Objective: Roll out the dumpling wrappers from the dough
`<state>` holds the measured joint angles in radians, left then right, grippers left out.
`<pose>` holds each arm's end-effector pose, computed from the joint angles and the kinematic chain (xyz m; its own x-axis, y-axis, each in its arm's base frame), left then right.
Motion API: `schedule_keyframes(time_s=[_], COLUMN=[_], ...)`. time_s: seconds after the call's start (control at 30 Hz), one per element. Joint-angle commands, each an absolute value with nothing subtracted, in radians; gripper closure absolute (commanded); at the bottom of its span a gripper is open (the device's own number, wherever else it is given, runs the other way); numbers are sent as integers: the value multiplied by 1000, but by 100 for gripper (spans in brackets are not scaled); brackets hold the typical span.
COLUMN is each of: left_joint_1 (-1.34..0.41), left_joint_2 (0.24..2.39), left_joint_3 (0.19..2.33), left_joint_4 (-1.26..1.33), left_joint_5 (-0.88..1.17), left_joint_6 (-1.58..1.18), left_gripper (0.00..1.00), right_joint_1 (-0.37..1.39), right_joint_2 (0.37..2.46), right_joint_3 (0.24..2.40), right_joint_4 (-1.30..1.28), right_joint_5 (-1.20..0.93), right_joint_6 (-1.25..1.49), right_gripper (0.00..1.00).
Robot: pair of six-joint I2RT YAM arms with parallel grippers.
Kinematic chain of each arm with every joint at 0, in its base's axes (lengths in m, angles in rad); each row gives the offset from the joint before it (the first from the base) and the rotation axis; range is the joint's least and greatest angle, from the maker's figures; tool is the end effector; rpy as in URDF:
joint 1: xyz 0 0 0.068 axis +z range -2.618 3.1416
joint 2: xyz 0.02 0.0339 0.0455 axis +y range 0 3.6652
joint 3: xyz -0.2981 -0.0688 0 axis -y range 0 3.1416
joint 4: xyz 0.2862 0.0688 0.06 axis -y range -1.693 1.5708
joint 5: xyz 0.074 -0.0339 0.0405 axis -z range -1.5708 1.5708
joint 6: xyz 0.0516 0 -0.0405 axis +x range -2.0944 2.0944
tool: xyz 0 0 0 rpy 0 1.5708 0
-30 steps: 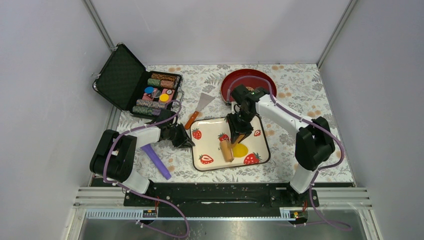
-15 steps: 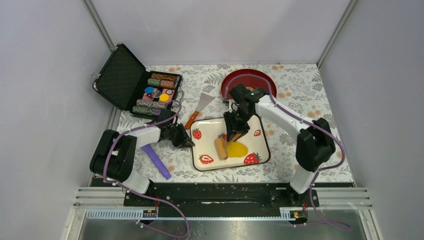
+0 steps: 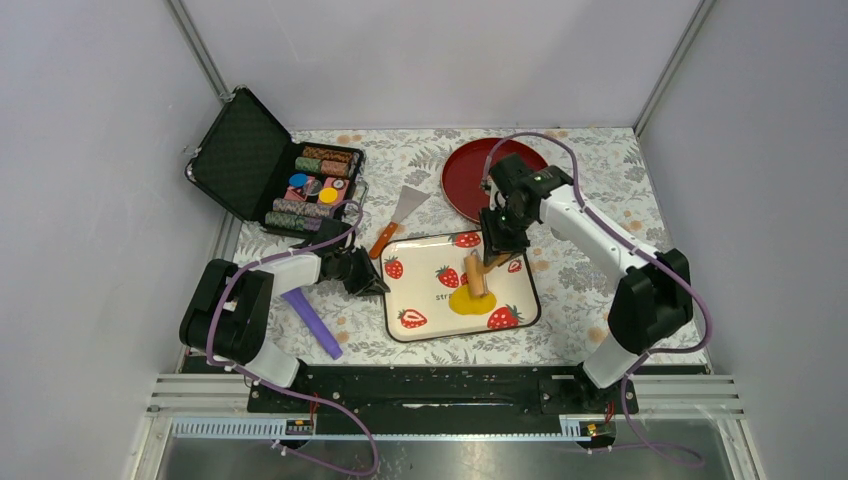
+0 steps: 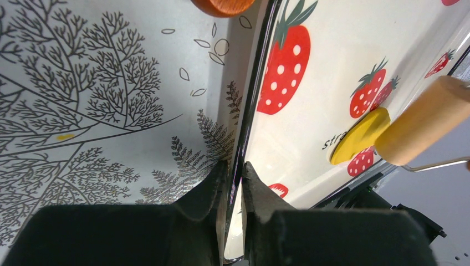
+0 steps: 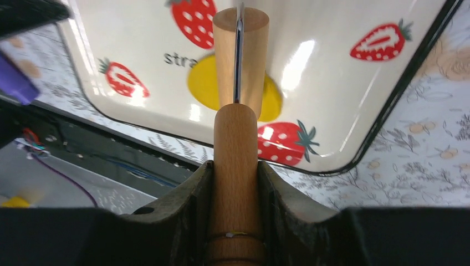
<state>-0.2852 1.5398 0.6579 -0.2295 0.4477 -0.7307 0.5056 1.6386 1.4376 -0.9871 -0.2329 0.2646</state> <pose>0.2744 -0.1037 0.1206 -0.9327 -0.3535 -0.0713 -0.2480 0.7723 -0.5849 0.3258 0.1940 0.2973 -0.9263 -0.2220 -0.3044 -0.3154 0.8988 0.3043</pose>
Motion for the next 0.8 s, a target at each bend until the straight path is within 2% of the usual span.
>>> schedule_keyframes(time_s=[0.0, 0.47, 0.77], left_joint_1=[-262, -262, -262], left_joint_2=[1594, 1594, 1592], left_joint_3=[611, 611, 611], left_joint_4=[-316, -315, -314], left_joint_5=[253, 251, 251], left_joint_6=[-698, -699, -699], left_gripper=[100, 100, 100], right_joint_1=[505, 477, 364], right_joint_2=[1648, 1643, 1580], right_joint_3=[1392, 1262, 1208], right_joint_4=[-1047, -1040, -1009], right_joint_5=[-160, -110, -207], right_joint_6=[231, 217, 218], right_gripper=[100, 100, 100])
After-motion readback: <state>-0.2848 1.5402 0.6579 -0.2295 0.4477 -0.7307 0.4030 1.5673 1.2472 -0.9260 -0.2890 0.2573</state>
